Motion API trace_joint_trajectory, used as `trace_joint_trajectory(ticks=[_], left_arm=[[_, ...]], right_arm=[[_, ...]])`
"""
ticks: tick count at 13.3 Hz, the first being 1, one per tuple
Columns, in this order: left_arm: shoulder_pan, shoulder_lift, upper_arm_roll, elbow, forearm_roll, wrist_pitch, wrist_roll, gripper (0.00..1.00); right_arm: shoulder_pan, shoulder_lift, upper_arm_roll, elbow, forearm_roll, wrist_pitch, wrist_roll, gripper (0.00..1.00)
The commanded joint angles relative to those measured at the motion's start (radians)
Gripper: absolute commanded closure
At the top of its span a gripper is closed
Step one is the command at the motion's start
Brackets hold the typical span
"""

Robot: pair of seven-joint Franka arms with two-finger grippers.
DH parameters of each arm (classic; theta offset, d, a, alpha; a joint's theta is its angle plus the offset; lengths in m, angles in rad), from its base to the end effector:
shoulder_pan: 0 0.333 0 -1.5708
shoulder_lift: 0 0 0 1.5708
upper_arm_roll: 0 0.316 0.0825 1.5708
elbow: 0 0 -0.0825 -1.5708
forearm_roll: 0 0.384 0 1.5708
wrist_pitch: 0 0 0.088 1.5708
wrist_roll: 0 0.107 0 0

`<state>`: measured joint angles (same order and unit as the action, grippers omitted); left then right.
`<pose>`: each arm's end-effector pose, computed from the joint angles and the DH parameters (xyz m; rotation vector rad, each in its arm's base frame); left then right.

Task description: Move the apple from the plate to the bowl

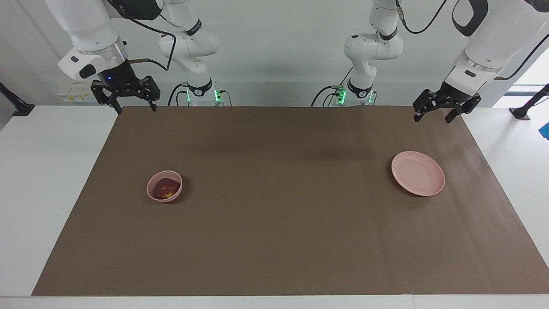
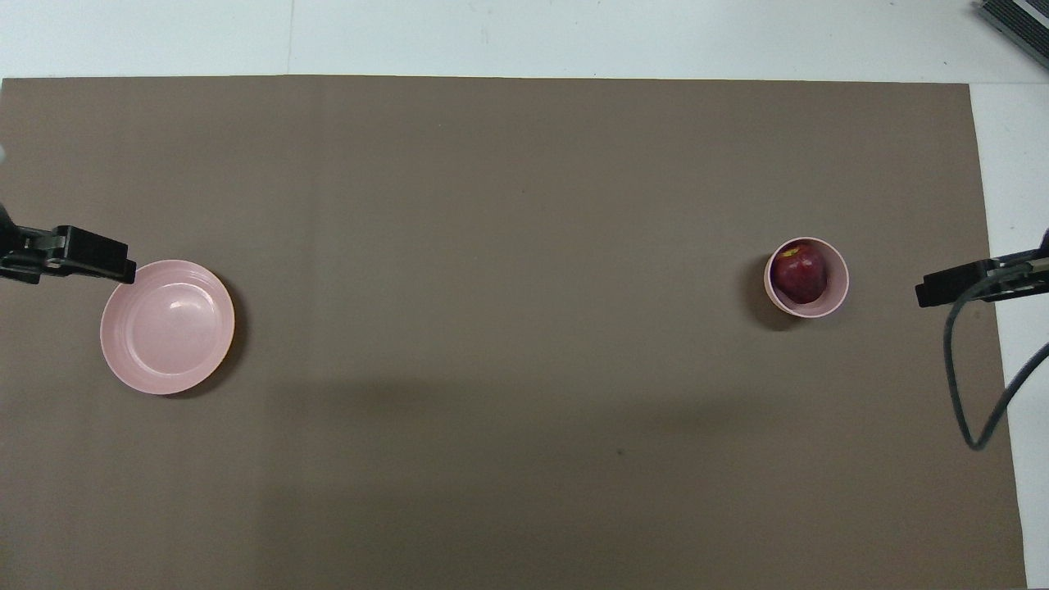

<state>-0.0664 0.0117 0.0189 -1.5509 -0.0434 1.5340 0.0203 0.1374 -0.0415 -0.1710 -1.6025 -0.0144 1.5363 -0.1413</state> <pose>0.5535 -0.0312 0.6243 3.0967 -0.1065 -0.0452 0.5376 -0.0217 0.6289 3.1317 0.1687 -0.0405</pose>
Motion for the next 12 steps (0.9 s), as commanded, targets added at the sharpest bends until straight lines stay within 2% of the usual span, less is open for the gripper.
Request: trace_joint_trajectory(ticks=[1, 5, 10, 12], left_arm=[[0.010, -0.007, 0.000, -0.009, -0.015, -0.002, 0.004, 0.00], [0.010, -0.007, 0.000, -0.009, -0.015, -0.002, 0.004, 0.00], [0.010, -0.007, 0.000, -0.009, -0.015, -0.002, 0.004, 0.00], [0.010, -0.007, 0.000, -0.009, -0.015, -0.002, 0.004, 0.00]], right_arm=[[-0.039, -0.020, 0.001, -0.036, 0.025, 0.002, 0.003, 0.00], [-0.093, -0.032, -0.002, -0.042, 0.014, -0.005, -0.087, 0.00], [-0.081, -0.021, 0.008, 0.024, 0.010, -0.041, -0.078, 0.00], [-0.082, -0.037, 0.010, -0.009, 0.014, -0.033, -0.066, 0.00]])
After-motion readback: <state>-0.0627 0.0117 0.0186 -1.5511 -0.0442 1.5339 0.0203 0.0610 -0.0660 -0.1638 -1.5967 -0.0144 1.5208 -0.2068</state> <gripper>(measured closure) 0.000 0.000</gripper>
